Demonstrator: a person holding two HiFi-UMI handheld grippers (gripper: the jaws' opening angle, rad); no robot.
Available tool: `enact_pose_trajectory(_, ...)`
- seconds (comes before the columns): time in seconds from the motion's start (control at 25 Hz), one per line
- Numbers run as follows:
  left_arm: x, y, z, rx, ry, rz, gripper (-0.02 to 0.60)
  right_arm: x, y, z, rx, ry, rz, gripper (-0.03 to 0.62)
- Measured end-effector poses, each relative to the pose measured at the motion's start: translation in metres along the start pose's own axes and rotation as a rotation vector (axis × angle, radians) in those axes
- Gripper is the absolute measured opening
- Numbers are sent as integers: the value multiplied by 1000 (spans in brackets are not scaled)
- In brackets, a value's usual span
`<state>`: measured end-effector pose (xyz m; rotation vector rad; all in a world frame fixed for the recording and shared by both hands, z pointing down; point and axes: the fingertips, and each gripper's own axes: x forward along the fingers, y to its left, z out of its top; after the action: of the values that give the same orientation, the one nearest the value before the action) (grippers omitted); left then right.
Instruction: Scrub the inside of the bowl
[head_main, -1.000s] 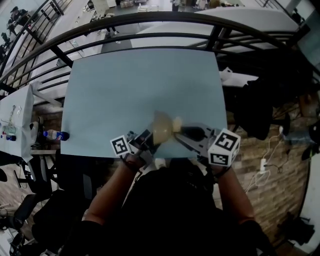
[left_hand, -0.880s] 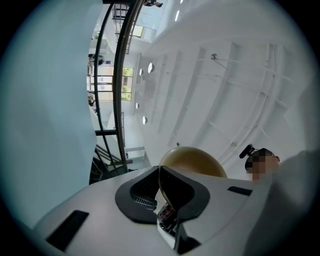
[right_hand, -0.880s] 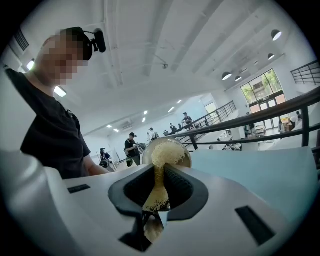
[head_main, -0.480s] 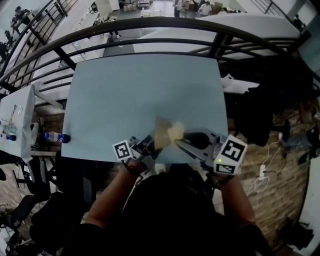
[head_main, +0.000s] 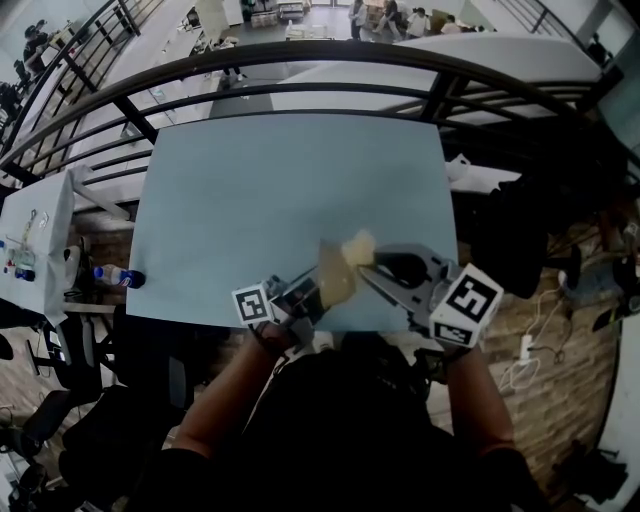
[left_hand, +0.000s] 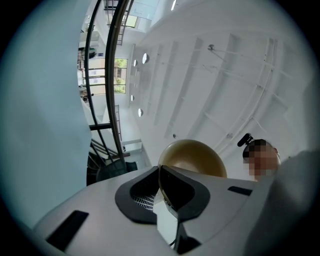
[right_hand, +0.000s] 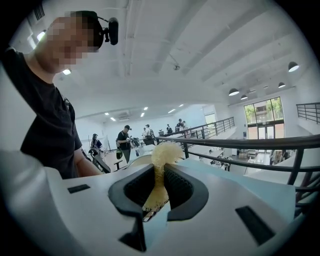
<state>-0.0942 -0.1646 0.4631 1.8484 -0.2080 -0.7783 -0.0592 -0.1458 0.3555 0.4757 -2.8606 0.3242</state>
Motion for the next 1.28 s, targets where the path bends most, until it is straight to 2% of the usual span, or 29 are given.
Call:
enact_pose_trajectory(0.48, 3, -20, 1, 13, 11, -49, 8, -1, -30, -12, 67, 15, -87, 64)
enact_pose_trajectory(0.84, 16, -32, 9, 10, -18, -99, 8, 2, -32, -40, 146, 52, -48, 64)
enact_pose_trajectory(1.04, 21, -33, 24, -2, -55, -79, 8, 6, -22, -56, 211, 60, -1, 64)
enact_pose_trajectory(1.28, 23, -21, 36, 18, -77, -11, 9, 4, -8, -65, 246, 58, 35, 64)
